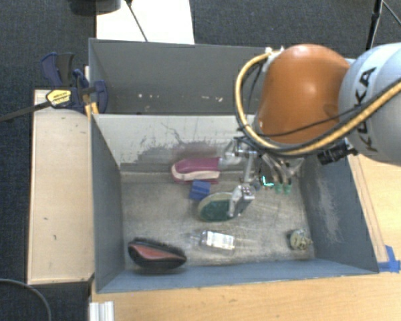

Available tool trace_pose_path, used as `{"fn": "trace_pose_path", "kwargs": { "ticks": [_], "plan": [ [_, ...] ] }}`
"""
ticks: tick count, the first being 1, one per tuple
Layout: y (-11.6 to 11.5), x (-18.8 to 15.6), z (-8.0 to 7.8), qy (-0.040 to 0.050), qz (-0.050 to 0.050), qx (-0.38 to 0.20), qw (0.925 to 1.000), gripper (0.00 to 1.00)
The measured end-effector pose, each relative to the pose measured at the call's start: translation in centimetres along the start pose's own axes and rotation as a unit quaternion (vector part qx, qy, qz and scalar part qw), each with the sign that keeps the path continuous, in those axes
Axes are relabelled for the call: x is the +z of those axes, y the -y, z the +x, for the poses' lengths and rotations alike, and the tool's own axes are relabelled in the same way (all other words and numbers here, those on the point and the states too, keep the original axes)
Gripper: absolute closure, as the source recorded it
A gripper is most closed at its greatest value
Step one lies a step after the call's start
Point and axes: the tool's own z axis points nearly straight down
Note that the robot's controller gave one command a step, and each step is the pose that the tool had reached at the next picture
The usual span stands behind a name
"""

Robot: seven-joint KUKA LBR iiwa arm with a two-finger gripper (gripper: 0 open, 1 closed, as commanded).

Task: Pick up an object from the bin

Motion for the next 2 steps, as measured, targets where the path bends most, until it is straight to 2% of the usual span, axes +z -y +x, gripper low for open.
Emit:
{"fn": "trace_pose_path", "kwargs": {
  "ticks": [1, 2],
  "plan": [
    [-4.4, 15.4, -4.7, 0.0006, 0.000, 0.183, 0.9832, 0.00],
    [-1.8, 15.7, -5.3, -0.0072, -0.005, 0.138, 0.9904, 0.00]
  ]
}}
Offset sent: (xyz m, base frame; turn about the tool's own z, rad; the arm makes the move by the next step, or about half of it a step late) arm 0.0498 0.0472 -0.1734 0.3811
